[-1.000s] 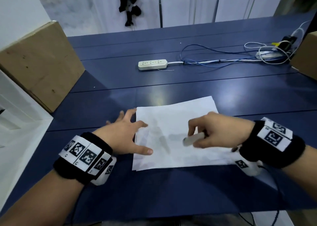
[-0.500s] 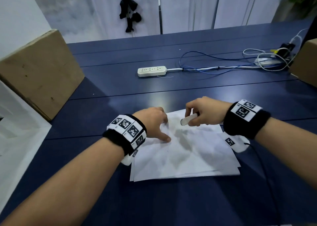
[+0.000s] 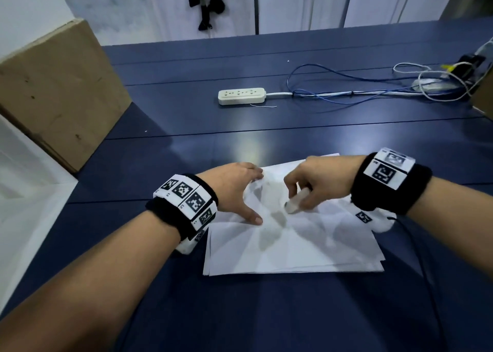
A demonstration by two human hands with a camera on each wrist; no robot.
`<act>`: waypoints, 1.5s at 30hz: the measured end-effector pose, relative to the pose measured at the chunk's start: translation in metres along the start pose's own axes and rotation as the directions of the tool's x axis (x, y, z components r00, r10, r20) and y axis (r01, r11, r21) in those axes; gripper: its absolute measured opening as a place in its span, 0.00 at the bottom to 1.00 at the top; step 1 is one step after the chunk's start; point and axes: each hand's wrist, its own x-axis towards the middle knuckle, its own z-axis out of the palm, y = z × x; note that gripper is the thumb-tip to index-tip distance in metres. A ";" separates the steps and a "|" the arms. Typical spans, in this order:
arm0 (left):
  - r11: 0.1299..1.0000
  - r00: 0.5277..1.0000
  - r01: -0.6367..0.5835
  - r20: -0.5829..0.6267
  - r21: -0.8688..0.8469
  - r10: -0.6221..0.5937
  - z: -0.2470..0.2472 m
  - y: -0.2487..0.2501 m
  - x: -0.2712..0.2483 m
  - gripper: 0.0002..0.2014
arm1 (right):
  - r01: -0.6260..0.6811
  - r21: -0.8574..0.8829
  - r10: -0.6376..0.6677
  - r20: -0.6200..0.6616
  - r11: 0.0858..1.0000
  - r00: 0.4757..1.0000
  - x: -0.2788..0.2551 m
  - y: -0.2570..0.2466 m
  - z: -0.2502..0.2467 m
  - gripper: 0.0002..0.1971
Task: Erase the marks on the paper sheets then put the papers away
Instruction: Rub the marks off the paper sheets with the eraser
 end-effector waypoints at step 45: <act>1.000 1.000 0.004 0.028 0.012 -0.005 -0.003 0.004 0.004 0.49 | -0.098 -0.037 0.086 -0.254 0.994 0.963 0.020 0.021 -0.011 0.11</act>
